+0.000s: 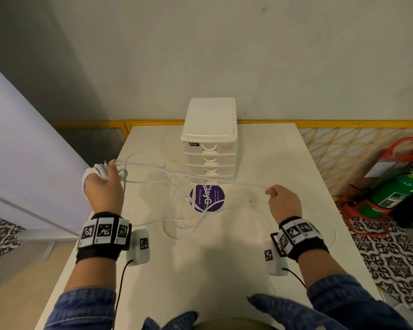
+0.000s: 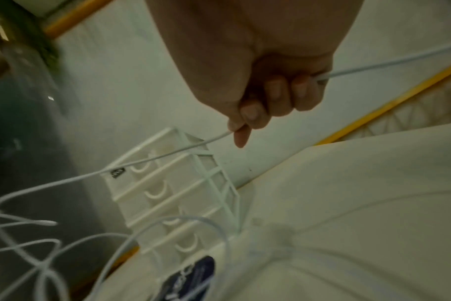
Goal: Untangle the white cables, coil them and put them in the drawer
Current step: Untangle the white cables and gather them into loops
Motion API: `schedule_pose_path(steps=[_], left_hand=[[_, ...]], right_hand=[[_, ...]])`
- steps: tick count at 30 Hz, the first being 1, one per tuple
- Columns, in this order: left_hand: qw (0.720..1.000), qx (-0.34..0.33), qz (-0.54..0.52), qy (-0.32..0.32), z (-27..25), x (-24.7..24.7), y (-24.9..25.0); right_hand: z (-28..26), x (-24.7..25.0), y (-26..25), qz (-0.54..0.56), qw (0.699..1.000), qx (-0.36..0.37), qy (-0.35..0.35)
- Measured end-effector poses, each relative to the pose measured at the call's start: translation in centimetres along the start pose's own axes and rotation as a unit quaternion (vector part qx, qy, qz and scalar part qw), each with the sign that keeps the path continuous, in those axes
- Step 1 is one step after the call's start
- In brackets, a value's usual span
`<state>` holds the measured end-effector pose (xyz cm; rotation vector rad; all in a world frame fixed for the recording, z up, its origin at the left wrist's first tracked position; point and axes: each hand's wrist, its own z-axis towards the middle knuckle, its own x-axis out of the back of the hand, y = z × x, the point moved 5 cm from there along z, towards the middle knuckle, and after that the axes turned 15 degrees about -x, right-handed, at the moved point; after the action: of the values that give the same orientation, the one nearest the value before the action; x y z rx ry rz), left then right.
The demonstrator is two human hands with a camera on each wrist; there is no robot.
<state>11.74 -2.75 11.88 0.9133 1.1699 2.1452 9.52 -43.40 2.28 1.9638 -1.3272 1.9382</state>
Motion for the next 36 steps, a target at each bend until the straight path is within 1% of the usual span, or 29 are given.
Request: schedule_pose_path(steps=[2,3,4,5,6,7,8,9,10,11,13,14,15,17,19,21,23,26,28,29,30,32,33,34,35,36], left_hand=[[0.999,0.005,-0.014,-0.033,-0.7,-0.7,0.6],[0.998,0.004,-0.017,-0.06,-1.2,-1.3,1.0],[0.996,-0.003,-0.014,-0.088,-1.7,-2.1,1.3],[0.993,-0.015,-0.012,-0.113,-2.2,-2.8,1.6],[0.991,-0.028,-0.009,-0.132,-2.7,-3.5,1.9],[0.989,-0.039,-0.01,-0.144,-3.2,-4.2,2.3],[0.987,-0.05,-0.013,-0.152,-3.7,-4.8,2.7],[0.985,-0.06,-0.017,-0.161,-4.1,-5.4,3.0],[0.983,-0.066,-0.021,-0.172,-4.5,-6.0,3.3],[0.98,-0.069,-0.029,-0.184,-4.9,-6.5,3.8],[0.977,-0.073,-0.044,-0.196,-5.5,-7.1,4.5],[0.976,-0.074,-0.048,-0.197,-5.7,-7.3,4.7],[0.976,-0.077,-0.046,-0.198,-5.7,-7.3,4.9],[0.98,-0.079,-0.03,-0.179,-5.0,-6.5,4.7],[0.991,-0.04,-0.038,-0.124,-3.4,-5.0,3.6],[0.997,0.006,-0.05,-0.056,-1.6,-3.1,2.4],[0.999,0.012,-0.052,-0.009,-0.4,-1.6,1.8],[0.999,-0.02,-0.043,0.019,-0.1,-0.7,1.9],[0.999,-0.013,-0.05,0.015,-0.3,-0.9,1.8],[0.999,-0.009,-0.052,0.004,-0.4,-1.3,1.7],[0.998,-0.01,-0.055,-0.016,-0.6,-1.7,1.9],[0.995,-0.034,-0.06,-0.069,-1.3,-2.8,2.4],[0.992,-0.049,-0.057,-0.098,-1.8,-3.5,2.9],[0.989,-0.065,-0.052,-0.123,-2.4,-4.2,3.4],[0.986,-0.075,-0.049,-0.144,-3.1,-4.8,3.9],[0.983,-0.08,-0.049,-0.159,-3.7,-5.4,4.4]], right_hand=[[0.1,-1.5,1.2,-0.087,0.994,-0.038,-0.061],[-0.1,-2.1,1.3,-0.122,0.988,-0.041,-0.084],[-0.4,-2.4,0.8,-0.131,0.987,-0.026,-0.089],[-0.8,-2.4,-0.1,-0.103,0.991,0.005,-0.08],[-1.4,-2.0,-1.6,-0.049,0.996,0.053,-0.056],[-2.4,-1.2,-3.3,0.017,0.992,0.121,-0.018],[-3.6,-0.4,-5.2,0.066,0.98,0.188,0.016],[-4.8,0.2,-6.9,0.095,0.966,0.24,0.024],[-5.8,0.2,-8.3,0.102,0.958,0.269,0.008],[-6.5,-0.4,-9.5,0.088,0.958,0.269,-0.038],[-6.9,-2.7,-10.4,0.033,0.964,0.219,-0.151],[-6.9,-3.7,-10.4,0.021,0.964,0.199,-0.177],[-7.0,-4.3,-10.3,0.024,0.965,0.193,-0.177],[-6.9,-4.2,-9.6,0.039,0.967,0.21,-0.136],[-6.8,-3.2,-8.5,0.078,0.963,0.242,-0.086],[-6.0,-2.0,-6.5,0.142,0.961,0.234,-0.049],[-4.2,-1.7,-3.9,0.188,0.967,0.169,-0.04],[-2.0,-2.0,-0.7,0.249,0.967,0.054,-0.024],[-1.5,-2.1,0.5,0.266,0.964,0.002,-0.019],[-1.3,-2.1,0.8,0.239,0.97,-0.02,-0.025],[-1.2,-2.2,1.0,0.194,0.979,-0.041,-0.038],[-1.0,-2.5,0.8,0.061,0.994,-0.068,-0.065],[-1.1,-2.4,0.3,0.003,0.997,-0.057,-0.06],[-1.4,-2.2,-0.7,-0.02,0.999,-0.019,-0.035],[-2.0,-1.6,-2.2,0.002,0.999,0.045,-0.001],[-3.1,-0.9,-4.1,0.057,0.99,0.124,0.025]])
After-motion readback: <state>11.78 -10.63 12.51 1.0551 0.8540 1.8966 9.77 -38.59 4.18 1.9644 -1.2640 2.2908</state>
